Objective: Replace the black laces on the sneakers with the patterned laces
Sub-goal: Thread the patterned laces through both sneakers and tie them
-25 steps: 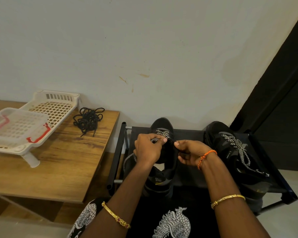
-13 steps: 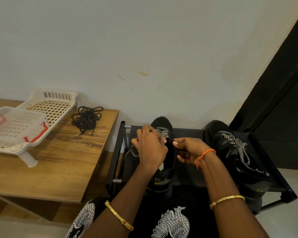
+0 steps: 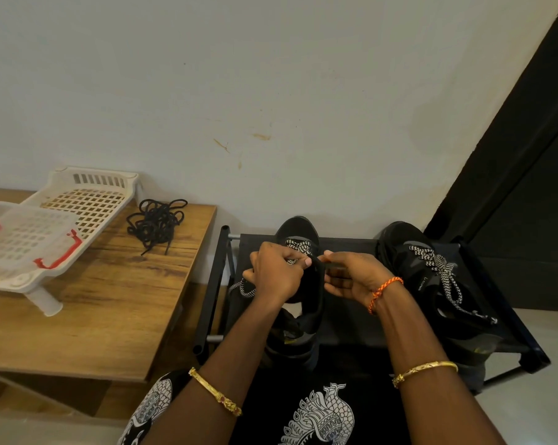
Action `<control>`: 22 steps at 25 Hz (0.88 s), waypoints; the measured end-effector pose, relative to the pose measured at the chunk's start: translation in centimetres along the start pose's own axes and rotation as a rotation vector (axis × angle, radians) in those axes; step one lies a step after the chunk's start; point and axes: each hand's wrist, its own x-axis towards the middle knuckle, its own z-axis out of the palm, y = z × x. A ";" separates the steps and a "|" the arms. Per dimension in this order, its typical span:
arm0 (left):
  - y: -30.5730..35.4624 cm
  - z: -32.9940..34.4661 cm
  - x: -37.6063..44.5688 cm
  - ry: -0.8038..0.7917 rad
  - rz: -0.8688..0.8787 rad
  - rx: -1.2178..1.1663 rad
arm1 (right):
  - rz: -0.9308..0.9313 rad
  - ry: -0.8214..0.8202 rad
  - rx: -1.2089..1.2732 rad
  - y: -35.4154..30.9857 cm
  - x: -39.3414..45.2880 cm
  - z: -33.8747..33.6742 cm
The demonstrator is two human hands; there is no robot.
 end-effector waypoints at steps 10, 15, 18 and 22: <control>-0.9 -0.6 0.4 -0.043 0.059 -0.010 | -0.067 0.056 -0.098 0.0 0.9 0.9; -1.0 -1.2 -0.7 0.097 0.047 0.142 | -0.047 0.304 0.045 -0.2 1.2 -1.6; -1.0 -1.3 -1.0 0.109 -0.040 0.137 | -0.120 0.509 0.336 -0.2 1.2 -4.2; -1.5 -1.7 -1.2 0.046 -0.146 0.192 | -0.255 0.521 0.810 0.1 0.6 -5.3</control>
